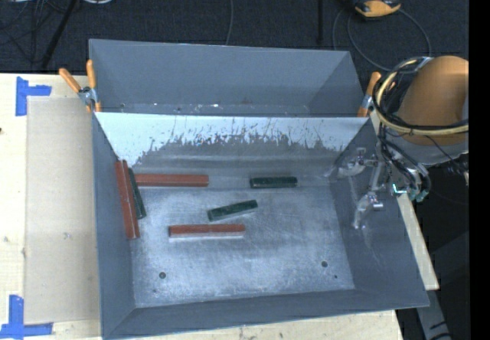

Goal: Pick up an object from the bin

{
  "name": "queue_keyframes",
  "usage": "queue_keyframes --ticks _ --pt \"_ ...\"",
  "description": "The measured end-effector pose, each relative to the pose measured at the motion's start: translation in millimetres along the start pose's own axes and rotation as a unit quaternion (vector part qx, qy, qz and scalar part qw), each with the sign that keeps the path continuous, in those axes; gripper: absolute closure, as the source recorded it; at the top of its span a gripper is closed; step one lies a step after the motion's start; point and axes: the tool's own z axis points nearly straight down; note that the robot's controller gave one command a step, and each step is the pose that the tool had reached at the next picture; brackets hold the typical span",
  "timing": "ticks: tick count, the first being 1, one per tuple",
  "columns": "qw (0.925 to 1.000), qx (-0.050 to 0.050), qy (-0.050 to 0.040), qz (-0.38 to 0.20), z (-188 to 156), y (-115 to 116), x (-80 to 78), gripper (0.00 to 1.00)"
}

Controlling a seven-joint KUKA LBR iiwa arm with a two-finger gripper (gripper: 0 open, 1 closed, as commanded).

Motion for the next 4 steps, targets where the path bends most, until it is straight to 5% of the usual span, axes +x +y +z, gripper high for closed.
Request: queue_keyframes --ticks 1,2,3,4 --pt "1.0000 0.001 -0.0035 -0.001 -4 0 -1.9 0.00" --pt "0.9993 0.000 -0.0041 0.036 14 57 -9.1 0.00" --pt "0.9996 -0.001 -0.0046 0.028 31 88 -25.5 0.00" --pt "0.9976 0.002 -0.0147 0.068 73 104 -37.8 1.00"
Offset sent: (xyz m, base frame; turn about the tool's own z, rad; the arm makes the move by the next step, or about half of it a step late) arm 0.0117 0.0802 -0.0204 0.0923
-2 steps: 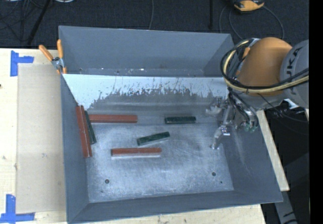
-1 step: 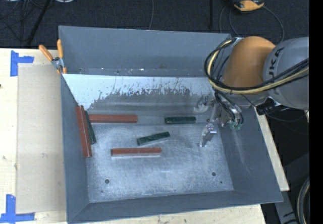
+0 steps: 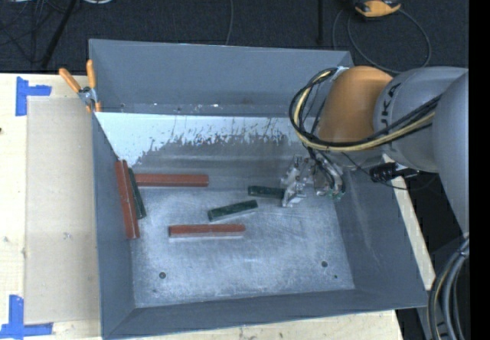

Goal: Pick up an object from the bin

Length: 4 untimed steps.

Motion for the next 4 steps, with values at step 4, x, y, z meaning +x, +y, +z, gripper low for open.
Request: queue_keyframes --ticks 4 --pt "0.9998 -0.001 0.0064 -0.016 -176 17 26.9 1.00"
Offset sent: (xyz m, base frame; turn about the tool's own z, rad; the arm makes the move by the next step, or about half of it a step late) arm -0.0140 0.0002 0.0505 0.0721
